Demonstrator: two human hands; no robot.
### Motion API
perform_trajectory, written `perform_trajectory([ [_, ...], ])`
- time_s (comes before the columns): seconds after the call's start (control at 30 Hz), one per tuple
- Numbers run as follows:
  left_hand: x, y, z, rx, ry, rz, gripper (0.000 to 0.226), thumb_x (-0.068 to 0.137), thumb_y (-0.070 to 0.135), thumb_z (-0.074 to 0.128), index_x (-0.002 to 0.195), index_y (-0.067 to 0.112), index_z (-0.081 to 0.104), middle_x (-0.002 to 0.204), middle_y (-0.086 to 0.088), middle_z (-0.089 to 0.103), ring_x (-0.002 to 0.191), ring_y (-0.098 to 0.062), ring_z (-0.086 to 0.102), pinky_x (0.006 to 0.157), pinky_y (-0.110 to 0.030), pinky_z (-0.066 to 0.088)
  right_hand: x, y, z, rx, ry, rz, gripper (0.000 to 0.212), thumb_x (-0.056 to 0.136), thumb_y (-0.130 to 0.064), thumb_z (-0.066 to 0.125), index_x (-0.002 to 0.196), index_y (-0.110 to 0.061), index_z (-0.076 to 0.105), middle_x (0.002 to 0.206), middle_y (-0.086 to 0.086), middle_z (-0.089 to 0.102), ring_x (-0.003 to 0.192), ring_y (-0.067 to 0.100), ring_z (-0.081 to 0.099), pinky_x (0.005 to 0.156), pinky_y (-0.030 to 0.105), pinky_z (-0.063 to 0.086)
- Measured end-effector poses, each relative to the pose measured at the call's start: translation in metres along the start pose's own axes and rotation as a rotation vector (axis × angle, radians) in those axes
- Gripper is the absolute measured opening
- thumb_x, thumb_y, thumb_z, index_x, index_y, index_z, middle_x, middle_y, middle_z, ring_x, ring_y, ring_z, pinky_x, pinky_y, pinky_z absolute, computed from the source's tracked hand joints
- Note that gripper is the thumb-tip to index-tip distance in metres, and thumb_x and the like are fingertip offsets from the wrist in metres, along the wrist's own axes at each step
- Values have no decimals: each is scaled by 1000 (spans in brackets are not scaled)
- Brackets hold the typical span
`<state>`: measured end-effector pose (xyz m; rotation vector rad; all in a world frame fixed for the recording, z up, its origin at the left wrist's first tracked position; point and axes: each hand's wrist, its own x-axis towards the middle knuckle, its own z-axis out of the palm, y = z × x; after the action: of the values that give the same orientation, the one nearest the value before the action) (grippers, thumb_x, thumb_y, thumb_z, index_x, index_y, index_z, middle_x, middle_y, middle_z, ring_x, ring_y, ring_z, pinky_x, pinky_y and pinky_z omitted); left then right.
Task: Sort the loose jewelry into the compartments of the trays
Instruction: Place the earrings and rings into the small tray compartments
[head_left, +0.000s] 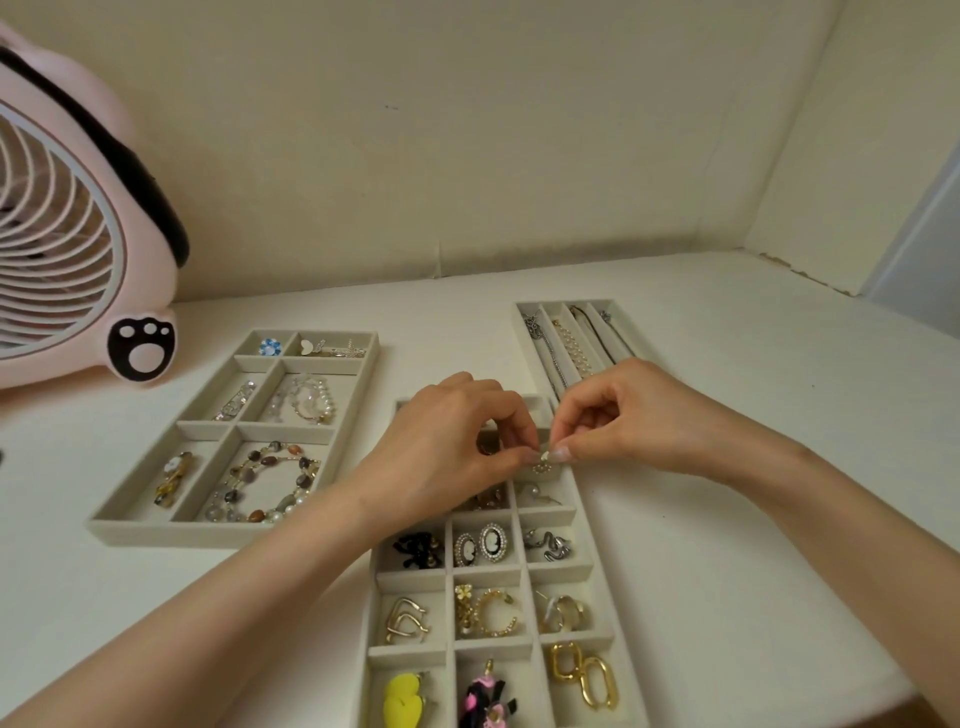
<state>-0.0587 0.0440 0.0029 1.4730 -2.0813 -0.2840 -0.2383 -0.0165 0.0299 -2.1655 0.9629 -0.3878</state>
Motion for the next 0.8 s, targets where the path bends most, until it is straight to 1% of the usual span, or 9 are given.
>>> perform_trajectory([
  [0.07, 1, -2, 1, 15, 7, 9, 5, 79, 35, 68, 82, 31, 67, 81, 13, 63, 82, -6, 48, 72, -26, 40, 0, 1, 0, 6, 6, -5, 9, 73, -12, 78, 69, -19, 73, 57, -6, 56, 50, -2, 44, 51, 10, 33],
  [0.13, 2, -2, 2, 10, 14, 1, 4, 79, 36, 68, 81, 32, 67, 80, 14, 62, 82, -6, 48, 72, -27, 40, 1, 2, -1, 4, 18, -6, 8, 73, -12, 78, 69, -18, 73, 55, -6, 54, 49, -1, 43, 51, 12, 33],
  [0.23, 3, -3, 3, -6, 12, -14, 4, 78, 39, 68, 78, 35, 66, 78, 15, 60, 82, -3, 47, 72, -25, 40, 2, 3, -2, 19, 32, -4, 7, 73, -13, 78, 70, -17, 74, 54, -6, 52, 50, -1, 42, 52, 15, 34],
  [0.43, 5, 0, 5, 10, -16, -26, 6, 78, 39, 68, 76, 35, 64, 77, 16, 59, 79, -2, 46, 69, -21, 36, 3, 5, 0, 24, 41, -1, 7, 73, -12, 78, 70, -17, 74, 60, 0, 56, 55, 3, 46, 57, 23, 37],
  [0.5, 5, 0, 5, 3, -20, -39, 7, 76, 41, 67, 76, 36, 64, 75, 18, 58, 79, 0, 46, 69, -20, 36, 3, 6, 0, 42, 52, 2, 9, 73, -11, 78, 69, -18, 73, 58, -2, 57, 54, 2, 47, 56, 19, 37],
  [0.6, 6, -1, 5, -18, -6, -63, 8, 75, 43, 68, 76, 34, 66, 74, 16, 58, 81, -1, 47, 71, -25, 40, 1, 7, -1, 90, 65, 4, 12, 73, -10, 78, 67, -19, 72, 51, -10, 56, 49, -3, 46, 51, 10, 36],
  [0.7, 6, 1, 6, -19, -2, -81, 13, 73, 48, 66, 73, 35, 65, 72, 13, 58, 79, -2, 46, 70, -27, 41, 0, 7, 0, 135, 102, 3, 14, 74, -8, 77, 67, -19, 72, 52, -11, 57, 50, -3, 47, 51, 9, 36],
  [0.8, 7, 2, 7, -65, 12, -104, 14, 72, 47, 67, 71, 33, 65, 69, 14, 55, 76, -2, 46, 68, -26, 39, -2, 8, 1, 179, 128, -3, 13, 75, -7, 76, 68, -18, 72, 54, -11, 60, 54, -3, 50, 54, 10, 39],
])
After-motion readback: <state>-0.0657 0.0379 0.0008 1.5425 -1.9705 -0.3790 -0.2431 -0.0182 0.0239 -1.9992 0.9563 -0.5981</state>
